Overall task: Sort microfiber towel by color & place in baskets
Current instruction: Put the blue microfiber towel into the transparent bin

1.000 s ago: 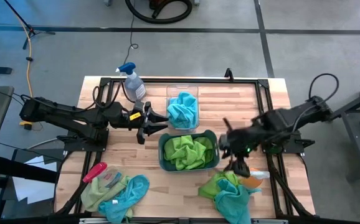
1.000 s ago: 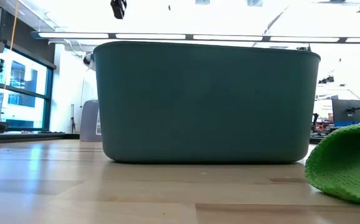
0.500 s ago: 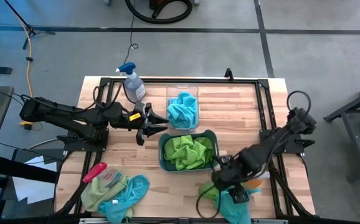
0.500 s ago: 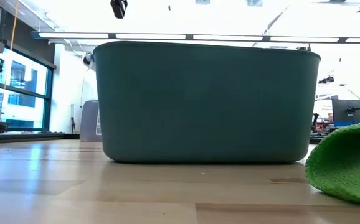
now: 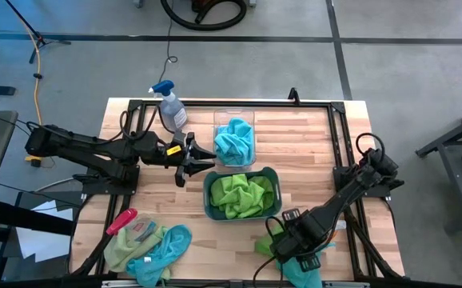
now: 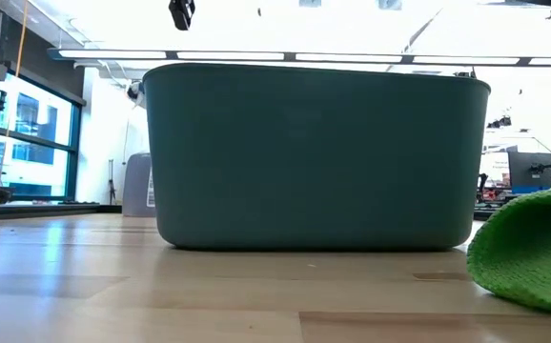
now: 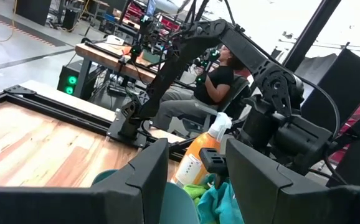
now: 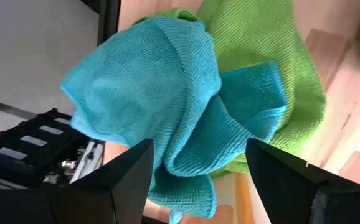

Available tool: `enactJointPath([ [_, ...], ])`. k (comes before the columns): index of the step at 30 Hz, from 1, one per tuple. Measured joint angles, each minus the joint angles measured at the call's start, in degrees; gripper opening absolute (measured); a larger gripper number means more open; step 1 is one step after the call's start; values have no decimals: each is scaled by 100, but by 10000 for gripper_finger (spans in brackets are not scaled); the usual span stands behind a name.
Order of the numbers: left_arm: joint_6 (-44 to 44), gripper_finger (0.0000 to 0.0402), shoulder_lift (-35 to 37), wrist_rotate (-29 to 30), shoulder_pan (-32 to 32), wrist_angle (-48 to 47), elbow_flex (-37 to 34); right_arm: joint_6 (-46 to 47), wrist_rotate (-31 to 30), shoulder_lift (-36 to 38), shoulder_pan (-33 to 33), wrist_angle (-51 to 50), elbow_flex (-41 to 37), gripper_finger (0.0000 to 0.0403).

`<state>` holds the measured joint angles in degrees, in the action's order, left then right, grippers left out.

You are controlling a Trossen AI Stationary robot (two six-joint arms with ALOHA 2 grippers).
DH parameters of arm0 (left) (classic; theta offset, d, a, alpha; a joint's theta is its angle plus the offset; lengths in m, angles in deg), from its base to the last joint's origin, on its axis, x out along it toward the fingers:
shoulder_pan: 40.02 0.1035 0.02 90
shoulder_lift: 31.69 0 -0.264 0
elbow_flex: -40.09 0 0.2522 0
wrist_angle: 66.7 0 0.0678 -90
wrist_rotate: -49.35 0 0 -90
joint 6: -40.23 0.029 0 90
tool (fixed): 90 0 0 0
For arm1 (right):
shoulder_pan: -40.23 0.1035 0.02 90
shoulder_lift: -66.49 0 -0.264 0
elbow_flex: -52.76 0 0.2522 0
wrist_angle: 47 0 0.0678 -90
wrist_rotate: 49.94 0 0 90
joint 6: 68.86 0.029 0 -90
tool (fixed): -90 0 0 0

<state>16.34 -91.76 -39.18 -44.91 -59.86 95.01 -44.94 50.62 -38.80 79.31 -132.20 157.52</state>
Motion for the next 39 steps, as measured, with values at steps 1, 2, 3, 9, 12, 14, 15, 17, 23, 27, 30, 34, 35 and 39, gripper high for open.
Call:
enactJointPath([
  [1,0,149,0,0,-2,0,0,0,-58,-8,4,-3,0,254],
  [2,-2,149,0,0,-2,-2,0,-5,-114,-14,18,-4,0,254],
  [3,-2,149,0,0,-1,-1,0,-35,-148,-16,26,-2,0,254],
  [9,-4,149,0,0,-2,-12,0,-19,-326,-8,92,75,-177,254],
  [12,-2,149,0,-1,-2,-24,0,46,-111,-12,139,103,-458,254],
  [14,-1,149,0,-2,-2,-24,0,131,-63,-13,150,105,-587,254],
  [15,-2,149,0,-2,-2,-24,0,170,-61,-14,154,90,-614,254],
  [17,-1,149,0,-2,-2,-24,0,194,-54,-14,150,131,-628,254],
  [23,0,149,0,-2,-2,-24,0,102,-155,-14,147,140,-638,234],
  [27,44,149,0,-2,-2,-22,0,-188,-45,-14,147,140,-638,145],
  [30,46,149,0,0,-2,-22,0,-173,116,-14,144,140,-638,37],
  [34,46,149,0,0,-2,-22,0,-154,298,125,104,144,-638,20],
  [35,46,149,0,0,-2,-22,0,-171,298,203,104,140,-638,14],
  [39,48,149,0,0,-2,-20,0,-166,296,601,58,179,-638,6],
])
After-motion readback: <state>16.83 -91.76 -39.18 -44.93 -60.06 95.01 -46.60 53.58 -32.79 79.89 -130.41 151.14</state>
